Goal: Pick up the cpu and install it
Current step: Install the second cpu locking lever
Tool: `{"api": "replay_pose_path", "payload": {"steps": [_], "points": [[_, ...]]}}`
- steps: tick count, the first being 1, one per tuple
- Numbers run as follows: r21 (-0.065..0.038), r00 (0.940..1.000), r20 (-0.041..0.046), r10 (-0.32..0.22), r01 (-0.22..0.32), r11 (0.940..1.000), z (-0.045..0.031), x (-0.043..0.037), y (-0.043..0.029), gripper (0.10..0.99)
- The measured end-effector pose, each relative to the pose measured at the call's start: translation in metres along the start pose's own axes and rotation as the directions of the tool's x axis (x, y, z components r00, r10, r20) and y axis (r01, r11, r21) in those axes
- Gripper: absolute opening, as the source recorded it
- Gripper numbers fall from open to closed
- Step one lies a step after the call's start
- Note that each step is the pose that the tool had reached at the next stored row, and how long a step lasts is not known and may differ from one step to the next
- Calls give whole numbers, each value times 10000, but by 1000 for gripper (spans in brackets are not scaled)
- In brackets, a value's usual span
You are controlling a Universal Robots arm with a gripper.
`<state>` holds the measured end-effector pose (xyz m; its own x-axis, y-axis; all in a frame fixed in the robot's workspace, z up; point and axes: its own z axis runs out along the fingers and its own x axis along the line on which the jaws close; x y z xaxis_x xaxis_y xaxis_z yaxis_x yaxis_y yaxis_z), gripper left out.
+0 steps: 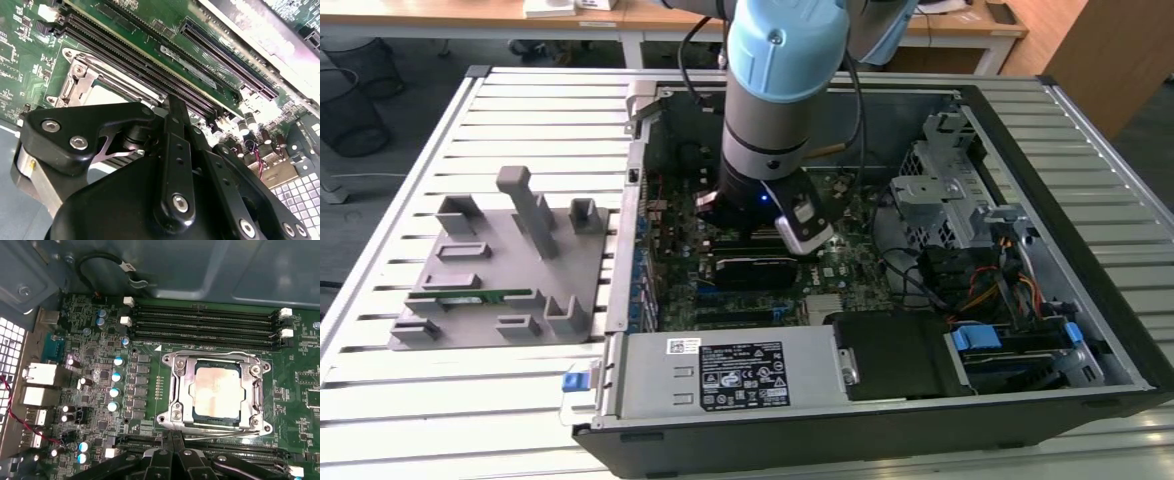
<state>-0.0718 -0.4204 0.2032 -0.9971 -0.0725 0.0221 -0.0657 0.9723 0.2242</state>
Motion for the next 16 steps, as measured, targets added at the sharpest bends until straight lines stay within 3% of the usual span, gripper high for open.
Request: {"api": "replay_pose_path", "payload": {"steps": [5,16], "points": [[-110,10000,7,-6,6,9999,33,4,-8,106],[-230,10000,15,-9,10,9997,82,23,-18,106]]}}
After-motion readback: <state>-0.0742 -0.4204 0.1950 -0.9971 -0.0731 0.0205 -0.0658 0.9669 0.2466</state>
